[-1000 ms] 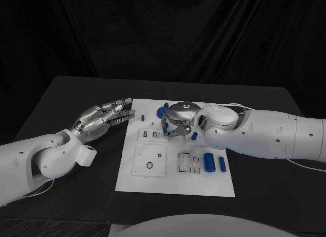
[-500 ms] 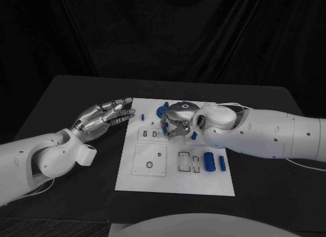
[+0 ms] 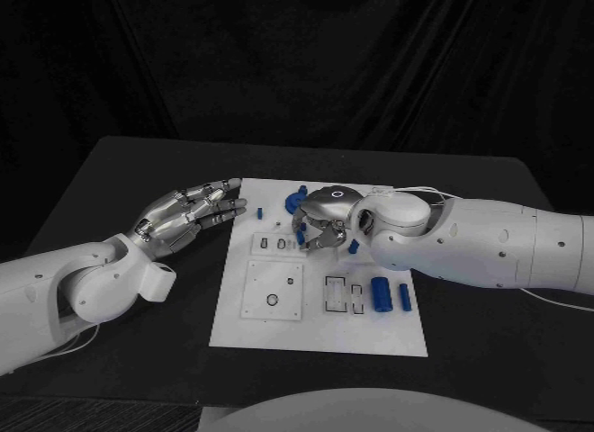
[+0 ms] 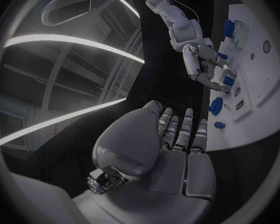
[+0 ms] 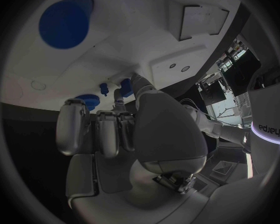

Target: Assemble the parts on the task board

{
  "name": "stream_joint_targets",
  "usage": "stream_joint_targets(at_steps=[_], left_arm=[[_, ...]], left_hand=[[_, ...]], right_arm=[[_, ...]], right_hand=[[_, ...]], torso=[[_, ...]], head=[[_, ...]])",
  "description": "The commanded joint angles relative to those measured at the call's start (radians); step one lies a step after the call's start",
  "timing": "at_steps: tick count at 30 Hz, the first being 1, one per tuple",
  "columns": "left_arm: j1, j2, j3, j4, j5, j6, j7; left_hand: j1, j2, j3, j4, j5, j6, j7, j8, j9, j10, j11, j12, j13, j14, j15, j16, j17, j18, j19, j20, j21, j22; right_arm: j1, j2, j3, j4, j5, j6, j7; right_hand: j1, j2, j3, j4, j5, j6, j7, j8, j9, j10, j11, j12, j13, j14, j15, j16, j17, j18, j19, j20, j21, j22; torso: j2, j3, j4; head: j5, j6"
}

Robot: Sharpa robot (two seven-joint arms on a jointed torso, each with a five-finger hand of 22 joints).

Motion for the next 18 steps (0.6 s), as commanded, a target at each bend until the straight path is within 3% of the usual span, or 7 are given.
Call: stream_joint_targets(at_steps=[1,5,8,11,14,18], left_arm=[[-0.001,0.002,0.001,0.0,0.001,0.013,0.007],[-0.001,0.002,0.001,0.0,0.001,0.013,0.007],[-0.001,0.003,0.001,-0.001,0.001,0.013,0.008],[-0.001,0.003,0.001,-0.001,0.001,0.012,0.011],[-0.001,0.003,0.001,-0.002,0.001,0.007,0.017],[-0.001,0.002,0.001,-0.002,0.001,-0.001,0.027]], left_hand=[[0.009,-0.008,0.035,-0.003,0.018,-0.002,-0.001,0.009,0.018,0.0,0.011,0.019,0.01,-0.015,0.001,0.013,-0.008,0.023,0.0,0.0,-0.015,0.002],[0.009,-0.008,0.035,-0.003,0.018,-0.002,-0.001,0.009,0.018,0.0,0.011,0.019,0.01,-0.015,0.001,0.013,-0.008,0.023,0.0,0.0,-0.015,0.002],[0.009,-0.008,0.035,-0.003,0.018,-0.002,-0.001,0.009,0.018,0.0,0.011,0.019,0.01,-0.015,0.001,0.013,-0.008,0.023,0.0,0.0,-0.015,0.002],[0.009,-0.009,0.037,-0.003,0.018,-0.003,0.0,0.009,0.018,-0.001,0.011,0.018,0.01,-0.016,0.001,0.012,-0.008,0.023,-0.001,0.0,-0.015,0.002],[0.009,-0.009,0.037,-0.003,0.018,-0.002,0.0,0.009,0.018,-0.001,0.011,0.018,0.01,-0.016,0.001,0.013,-0.008,0.023,0.0,0.0,-0.015,0.002],[0.009,-0.009,0.041,-0.003,0.02,0.007,0.001,0.012,0.019,0.004,0.012,0.027,0.011,-0.012,0.0,0.019,-0.007,0.024,0.003,-0.001,-0.013,0.002]], right_arm=[[-0.003,0.001,0.0,-0.001,-0.007,0.011,-0.011],[-0.003,-0.001,0.0,-0.001,-0.007,0.003,-0.007],[-0.003,-0.005,0.0,0.0,-0.007,-0.018,-0.001],[-0.003,-0.01,0.001,0.004,-0.007,-0.054,0.008],[-0.002,-0.022,0.001,0.016,-0.007,-0.11,0.026],[0.01,-0.051,0.001,0.046,0.009,-0.193,0.07]], right_hand=[[-0.036,-0.005,-0.011,-0.004,-0.046,-0.035,-0.003,-0.035,-0.025,0.108,0.002,0.017,0.268,0.109,0.004,0.017,0.271,-0.008,-0.007,0.002,-0.024,0.197],[-0.046,-0.007,-0.02,0.0,-0.079,-0.055,-0.004,-0.057,-0.042,0.108,0.001,0.017,0.268,0.109,0.005,0.017,0.271,-0.007,-0.008,0.001,-0.029,0.196],[-0.061,-0.017,-0.03,0.014,-0.13,-0.085,-0.007,-0.082,-0.062,0.108,-0.001,0.017,0.268,0.109,0.004,0.017,0.271,-0.006,-0.011,0.001,-0.039,0.194],[-0.064,-0.022,-0.033,0.022,-0.143,-0.091,-0.007,-0.088,-0.069,0.108,-0.001,0.017,0.268,0.109,0.003,0.017,0.271,-0.005,-0.013,0.0,-0.043,0.193],[-0.07,-0.053,-0.034,0.073,-0.169,-0.112,-0.008,-0.107,-0.093,0.108,-0.002,0.017,0.268,0.103,0.005,-0.001,0.257,0.001,-0.028,0.001,-0.075,0.185],[-0.094,-0.068,-0.045,0.087,-0.177,-0.105,-0.008,-0.105,-0.099,0.108,-0.001,0.017,0.268,0.103,0.005,-0.002,0.256,0.001,-0.029,0.002,-0.076,0.186]], torso=[[0.0,-0.0003,-0.0001],[0.0,-0.0002,0.0002],[0.0,-0.0001,0.0],[0.0,-0.0002,0.0001],[0.0,-0.0001,0.0],[0.0,-0.0001,0.0002]], head=[[-0.001,0.0],[-0.001,0.0],[0.0,0.002],[0.0,0.005],[0.0,0.011],[-0.001,0.016]])
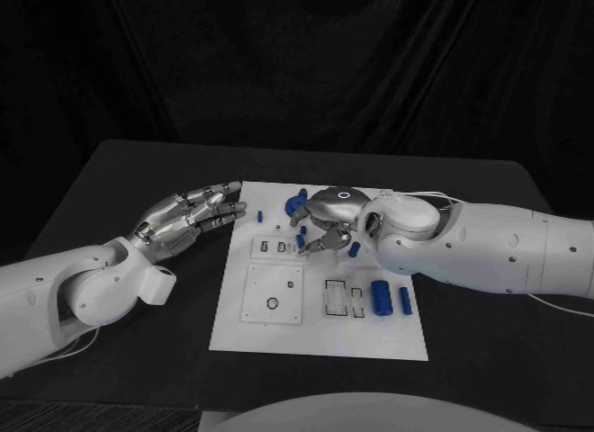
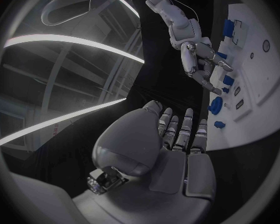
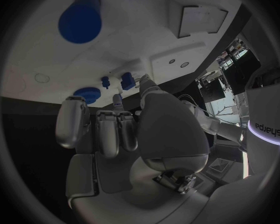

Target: Assemble the parts on the task board

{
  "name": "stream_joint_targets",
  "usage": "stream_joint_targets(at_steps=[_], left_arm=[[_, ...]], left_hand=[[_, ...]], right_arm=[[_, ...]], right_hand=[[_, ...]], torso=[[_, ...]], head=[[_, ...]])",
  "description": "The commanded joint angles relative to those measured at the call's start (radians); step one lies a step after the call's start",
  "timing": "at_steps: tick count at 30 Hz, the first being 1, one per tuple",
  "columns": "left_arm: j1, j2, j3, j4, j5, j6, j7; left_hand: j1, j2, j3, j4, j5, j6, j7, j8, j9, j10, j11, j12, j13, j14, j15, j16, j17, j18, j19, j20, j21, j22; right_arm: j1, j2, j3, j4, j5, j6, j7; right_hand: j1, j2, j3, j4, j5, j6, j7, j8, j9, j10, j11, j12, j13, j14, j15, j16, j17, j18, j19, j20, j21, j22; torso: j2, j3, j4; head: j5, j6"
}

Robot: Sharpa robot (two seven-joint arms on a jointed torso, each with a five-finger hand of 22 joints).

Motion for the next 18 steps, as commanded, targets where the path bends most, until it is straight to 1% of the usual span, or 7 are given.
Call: stream_joint_targets(at_steps=[1,9,10,11,13,16,18], left_arm=[[-0.001,0.0,0.001,0.002,0.001,-0.004,0.029],[0.0,-0.003,0.001,0.011,-0.059,-0.06,0.049],[0.0,-0.004,0.001,0.014,-0.068,-0.071,0.05],[0.002,-0.005,0.001,0.018,-0.08,-0.085,0.051],[0.004,-0.009,0.002,0.026,-0.104,-0.106,0.052],[0.011,-0.016,0.002,0.042,-0.146,-0.144,0.051],[0.025,-0.015,0.002,0.046,-0.16,-0.159,0.047]], left_hand=[[0.009,-0.01,0.042,-0.004,0.021,0.009,0.001,0.012,0.019,0.005,0.012,0.018,0.011,-0.012,-0.001,0.019,-0.007,0.024,0.003,-0.001,-0.013,0.003],[0.022,-0.05,0.064,-0.03,0.012,0.04,0.01,0.021,0.022,0.03,0.022,0.051,0.015,0.016,0.002,0.057,-0.003,0.027,0.027,0.004,-0.001,0.008],[0.024,-0.059,0.068,-0.036,-0.008,0.048,0.012,0.023,0.022,0.035,0.025,0.058,0.015,0.023,0.005,0.064,-0.002,0.027,0.034,0.007,0.003,0.009],[0.032,-0.079,0.077,-0.042,-0.067,0.065,0.02,0.028,0.023,0.051,0.034,0.079,0.017,0.037,0.01,0.083,-0.001,0.025,0.057,0.01,0.016,0.014],[0.043,-0.091,0.086,-0.05,-0.088,0.073,0.022,0.03,0.023,0.06,0.038,0.093,0.018,0.043,0.013,0.089,-0.002,0.023,0.073,0.01,0.025,0.017],[0.061,-0.119,0.101,-0.066,-0.171,0.11,0.035,0.039,0.026,0.13,0.061,0.175,0.028,0.07,0.015,0.11,-0.002,0.021,0.135,0.011,0.06,0.03],[0.062,-0.13,0.103,-0.065,-0.209,0.128,0.039,0.042,0.027,0.164,0.07,0.212,0.03,0.082,0.011,0.117,-0.003,0.024,0.218,0.01,0.107,0.047]], right_arm=[[0.017,-0.026,0.001,0.032,0.033,-0.148,0.072],[0.108,-0.129,0.001,0.129,0.244,-0.273,0.215],[0.121,-0.145,0.001,0.143,0.269,-0.276,0.229],[0.139,-0.164,0.001,0.158,0.307,-0.278,0.247],[0.169,-0.193,0.001,0.181,0.378,-0.282,0.274],[0.219,-0.234,0.001,0.206,0.49,-0.284,0.31],[0.247,-0.253,0.001,0.211,0.537,-0.284,0.321]], right_hand=[[-0.017,-0.02,-0.009,0.011,-0.015,0.0,-0.001,-0.011,-0.014,0.108,0.0,0.017,0.268,0.102,0.005,-0.004,0.255,0.001,-0.004,-0.001,-0.018,0.186],[-0.053,-0.021,-0.015,0.013,-0.015,0.022,0.01,-0.002,-0.022,0.108,0.009,0.017,0.268,0.093,0.014,-0.026,0.239,0.007,-0.024,0.006,-0.056,0.177],[-0.076,-0.021,-0.025,0.013,-0.016,0.028,0.011,0.0,-0.024,0.108,0.01,0.017,0.268,0.093,0.015,-0.025,0.24,0.006,-0.023,0.007,-0.054,0.178],[-0.097,-0.018,-0.037,0.014,-0.015,0.034,0.012,0.002,-0.025,0.108,0.011,0.017,0.268,0.093,0.016,-0.024,0.24,0.006,-0.023,0.008,-0.053,0.178],[-0.117,-0.004,-0.068,0.013,-0.017,0.048,0.02,0.007,-0.028,0.108,0.016,0.017,0.268,0.092,0.02,-0.027,0.238,0.006,-0.024,0.011,-0.056,0.178],[-0.123,0.012,-0.081,0.013,-0.018,0.057,0.024,0.009,-0.031,0.108,0.021,0.017,0.268,0.093,0.023,-0.023,0.241,0.005,-0.023,0.014,-0.051,0.18],[-0.153,0.051,-0.085,0.012,-0.018,0.072,0.027,0.016,-0.031,0.108,0.024,0.017,0.268,0.097,0.026,-0.013,0.248,0.002,-0.017,0.016,-0.037,0.184]], torso=[[0.0,0.0,0.0002],[-0.003,0.0001,-0.0038],[-0.003,0.0003,-0.0037],[-0.003,0.0007,-0.0033],[-0.001,0.0011,-0.0021],[0.0,0.003,-0.0021],[0.0,0.0059,-0.0022]], head=[[-0.002,0.006],[0.008,0.005],[0.008,0.006],[0.008,0.006],[0.009,0.007],[0.009,0.01],[0.008,0.015]])
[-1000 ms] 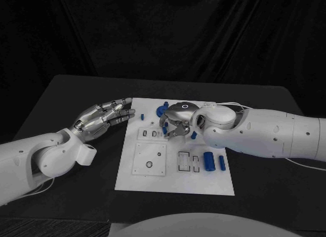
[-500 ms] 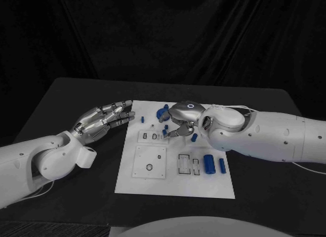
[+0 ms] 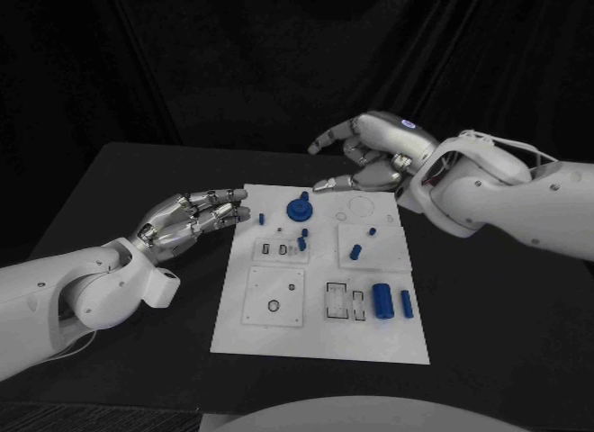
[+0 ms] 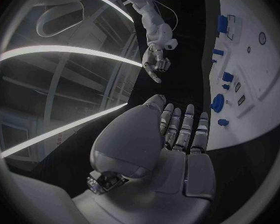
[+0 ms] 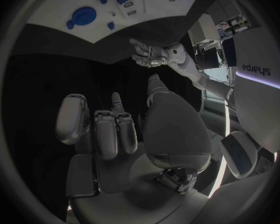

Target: Assemble the parts on the task board

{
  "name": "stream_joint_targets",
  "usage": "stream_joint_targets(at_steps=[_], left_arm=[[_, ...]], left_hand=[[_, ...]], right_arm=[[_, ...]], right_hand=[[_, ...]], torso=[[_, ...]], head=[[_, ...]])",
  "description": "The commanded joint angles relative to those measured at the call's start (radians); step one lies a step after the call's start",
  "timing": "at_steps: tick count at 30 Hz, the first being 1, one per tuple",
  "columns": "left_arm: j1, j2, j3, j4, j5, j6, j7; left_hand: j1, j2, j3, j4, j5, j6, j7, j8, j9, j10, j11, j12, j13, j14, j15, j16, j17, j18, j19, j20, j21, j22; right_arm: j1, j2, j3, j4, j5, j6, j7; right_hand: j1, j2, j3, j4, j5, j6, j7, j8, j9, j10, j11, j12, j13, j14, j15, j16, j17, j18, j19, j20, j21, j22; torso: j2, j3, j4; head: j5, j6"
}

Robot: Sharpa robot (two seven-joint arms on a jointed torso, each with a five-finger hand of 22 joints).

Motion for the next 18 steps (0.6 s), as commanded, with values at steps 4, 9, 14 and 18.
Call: stream_joint_targets(at_steps=[4,9,14,18], left_arm=[[0.055,0.014,0.002,0.01,-0.151,-0.118,-0.014],[0.1,0.02,0.002,0.016,-0.407,-0.178,-0.122],[0.152,0.037,0.002,0.017,-0.558,-0.173,-0.241],[0.201,0.057,0.002,0.015,-0.641,-0.17,-0.329]], left_hand=[[-0.004,-0.04,0.035,0.003,-0.068,0.019,0.002,0.014,0.019,0.053,0.023,0.049,0.016,0.052,-0.006,0.037,-0.001,0.03,0.202,-0.003,0.123,0.059],[0.051,-0.057,0.016,-0.057,-0.233,0.131,0.015,0.042,0.028,0.224,0.003,0.162,0.044,0.305,-0.07,0.195,0.044,0.022,0.453,-0.081,0.401,0.203],[0.028,-0.067,-0.018,-0.023,-0.309,0.175,0.007,0.044,0.025,0.358,-0.006,0.331,0.136,0.463,-0.106,0.365,0.124,0.032,0.604,-0.107,0.631,0.343],[-0.017,-0.084,-0.053,0.037,-0.349,0.188,0.003,0.039,0.026,0.409,-0.041,0.566,0.306,0.541,-0.139,0.586,0.273,0.035,0.658,-0.128,0.751,0.428]], right_arm=[[0.049,-0.042,0.001,-0.002,0.238,-0.025,0.081],[0.05,-0.054,0.001,-0.028,0.257,-0.023,0.097],[0.034,-0.051,0.0,-0.052,0.262,-0.018,0.098],[0.019,-0.037,0.0,-0.075,0.264,0.004,0.078]], right_hand=[[-0.081,0.108,-0.038,0.0,-0.005,0.044,-0.001,0.03,-0.01,0.09,0.008,0.017,0.268,0.096,0.004,0.006,0.253,0.001,0.008,0.01,0.01,0.186],[-0.083,0.192,-0.078,-0.002,0.129,0.1,0.001,0.063,-0.007,0.09,0.018,0.017,0.268,0.106,0.01,0.03,0.271,-0.009,0.037,0.016,0.068,0.2],[-0.067,0.21,-0.091,-0.002,0.154,0.106,0.0,0.066,-0.01,0.09,0.018,0.017,0.268,0.106,0.01,0.03,0.271,-0.012,0.043,0.016,0.081,0.203],[-0.057,0.222,-0.095,-0.002,0.164,0.105,0.0,0.065,-0.012,0.09,0.019,0.017,0.268,0.106,0.011,0.03,0.271,-0.011,0.043,0.016,0.08,0.203]], torso=[[0.0,0.0057,-0.0011],[0.0,0.0137,-0.0101],[0.0,0.0243,-0.0257],[-0.001,0.0306,-0.0324]], head=[[-0.004,0.008],[-0.001,0.007],[0.02,0.008],[0.035,0.01]])
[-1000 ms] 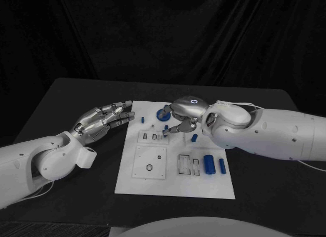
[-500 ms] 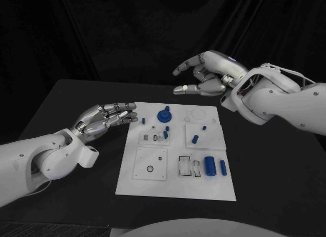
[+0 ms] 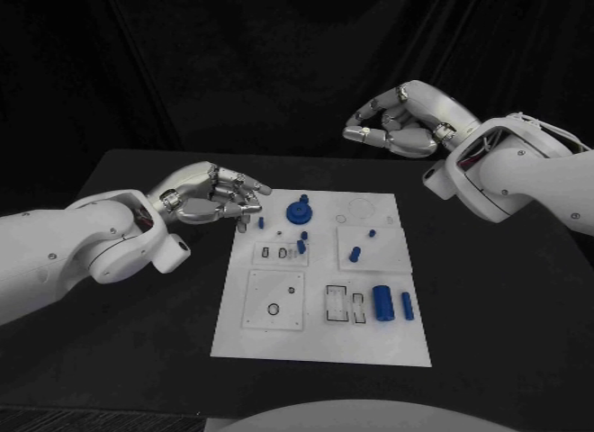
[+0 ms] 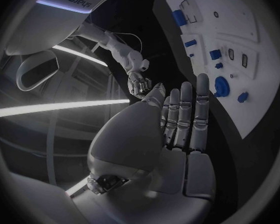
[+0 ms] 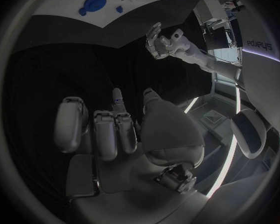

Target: Assemble the parts on the task board

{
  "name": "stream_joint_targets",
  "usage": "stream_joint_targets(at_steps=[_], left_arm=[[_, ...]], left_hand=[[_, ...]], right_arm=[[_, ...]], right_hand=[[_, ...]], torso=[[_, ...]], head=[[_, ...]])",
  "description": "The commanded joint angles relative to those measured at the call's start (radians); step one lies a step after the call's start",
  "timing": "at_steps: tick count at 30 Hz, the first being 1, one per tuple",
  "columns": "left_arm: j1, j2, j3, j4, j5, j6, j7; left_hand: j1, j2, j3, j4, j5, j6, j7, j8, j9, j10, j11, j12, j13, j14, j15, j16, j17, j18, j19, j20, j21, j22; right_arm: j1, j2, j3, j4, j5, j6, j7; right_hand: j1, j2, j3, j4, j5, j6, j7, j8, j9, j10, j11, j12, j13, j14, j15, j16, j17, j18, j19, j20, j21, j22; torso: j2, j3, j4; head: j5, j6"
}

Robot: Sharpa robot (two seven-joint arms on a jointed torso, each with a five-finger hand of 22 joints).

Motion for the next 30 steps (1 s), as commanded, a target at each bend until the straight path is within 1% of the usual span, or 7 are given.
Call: stream_joint_targets(at_steps=[1,5,7,8,19,23,30], left_arm=[[0.037,0.019,0.001,-0.002,-0.194,-0.018,-0.166],[0.079,0.052,0.001,-0.013,-0.253,0.033,-0.29],[0.093,0.069,0.001,-0.018,-0.274,0.068,-0.354],[0.1,0.079,0.001,-0.022,-0.284,0.087,-0.39],[0.135,0.281,0.002,-0.129,-0.323,0.383,-0.814],[0.137,0.351,0.002,-0.166,-0.325,0.468,-0.913],[0.136,0.419,0.002,-0.209,-0.326,0.506,-0.981]], left_hand=[[-0.04,-0.006,-0.024,0.045,-0.019,0.047,-0.014,0.019,0.016,0.012,-0.033,0.245,0.183,0.119,-0.031,0.231,0.259,0.022,0.07,-0.021,0.163,0.146],[-0.129,-0.014,-0.07,0.079,-0.034,0.125,-0.005,0.099,0.035,0.549,-0.043,0.541,0.894,0.509,-0.04,0.463,0.914,-0.06,0.35,-0.041,0.519,0.692],[-0.177,-0.012,-0.091,0.076,-0.036,0.168,-0.013,0.144,0.057,0.66,-0.044,0.579,1.021,0.605,-0.03,0.496,1.058,-0.069,0.385,-0.044,0.562,0.759],[-0.266,0.001,-0.122,0.072,-0.02,0.183,-0.019,0.185,0.081,0.893,-0.051,0.625,1.281,0.759,-0.037,0.529,1.289,-0.07,0.377,-0.043,0.576,0.774],[-0.524,0.079,-0.214,0.085,-0.052,0.211,-0.074,0.413,0.299,0.893,-0.096,0.625,1.281,0.759,-0.086,0.529,1.289,-0.121,0.575,-0.08,0.696,1.036],[-0.519,0.087,-0.209,0.082,-0.048,0.216,-0.079,0.41,0.311,0.893,-0.1,0.625,1.281,0.759,-0.092,0.529,1.289,-0.122,0.58,-0.084,0.698,1.041],[-0.502,0.094,-0.192,0.074,-0.013,0.236,-0.084,0.359,0.318,0.893,-0.108,0.625,1.281,0.759,-0.102,0.529,1.289,-0.125,0.594,-0.094,0.701,1.054]], right_arm=[[-0.012,0.012,0.001,-0.017,0.027,0.022,-0.011],[-0.02,0.023,0.001,-0.032,0.027,0.048,-0.033],[-0.023,0.028,0.001,-0.038,0.028,0.057,-0.042],[-0.024,0.03,0.001,-0.041,0.028,0.063,-0.047],[-0.045,0.046,0.001,-0.061,0.028,0.121,-0.106],[-0.051,0.051,0.001,-0.064,0.028,0.138,-0.126],[-0.055,0.056,0.001,-0.066,0.028,0.147,-0.142]], right_hand=[[0.005,0.026,-0.049,0.002,0.019,0.004,0.001,0.015,-0.012,0.106,0.003,0.017,0.268,0.098,0.002,0.028,0.271,-0.011,0.004,0.002,0.019,0.203],[0.013,0.033,-0.054,0.002,0.03,0.006,0.001,0.016,-0.013,0.106,0.004,0.017,0.268,0.098,0.003,0.028,0.271,-0.01,0.002,0.002,0.015,0.201],[0.015,0.035,-0.055,0.002,0.033,0.006,0.001,0.016,-0.013,0.106,0.004,0.017,0.268,0.098,0.003,0.028,0.271,-0.01,0.001,0.003,0.014,0.201],[0.016,0.035,-0.056,0.002,0.034,0.006,0.001,0.016,-0.014,0.106,0.005,0.017,0.268,0.098,0.003,0.028,0.271,-0.009,0.001,0.003,0.013,0.2],[0.059,0.045,-0.076,0.0,0.089,0.007,0.003,0.016,-0.02,0.106,0.008,0.017,0.268,0.098,0.006,0.028,0.271,-0.007,-0.005,0.005,0.002,0.197],[0.066,0.046,-0.08,0.0,0.098,0.006,0.004,0.015,-0.022,0.106,0.008,0.017,0.268,0.098,0.006,0.028,0.271,-0.005,-0.007,0.005,-0.003,0.195],[0.072,0.046,-0.084,0.0,0.106,0.003,0.005,0.014,-0.024,0.106,0.008,0.017,0.268,0.098,0.006,0.028,0.271,-0.004,-0.01,0.006,-0.009,0.193]], torso=[[-0.001,0.0109,-0.0119],[0.002,0.0214,-0.0293],[0.003,0.0248,-0.0344],[0.004,0.0283,-0.0392],[-0.01,0.0611,-0.0696],[-0.017,0.0709,-0.0763],[-0.022,0.0743,-0.0785]], head=[[0.014,0.004],[0.038,0.009],[0.045,0.01],[0.051,0.011],[0.087,-0.014],[0.093,-0.031],[0.102,-0.049]])
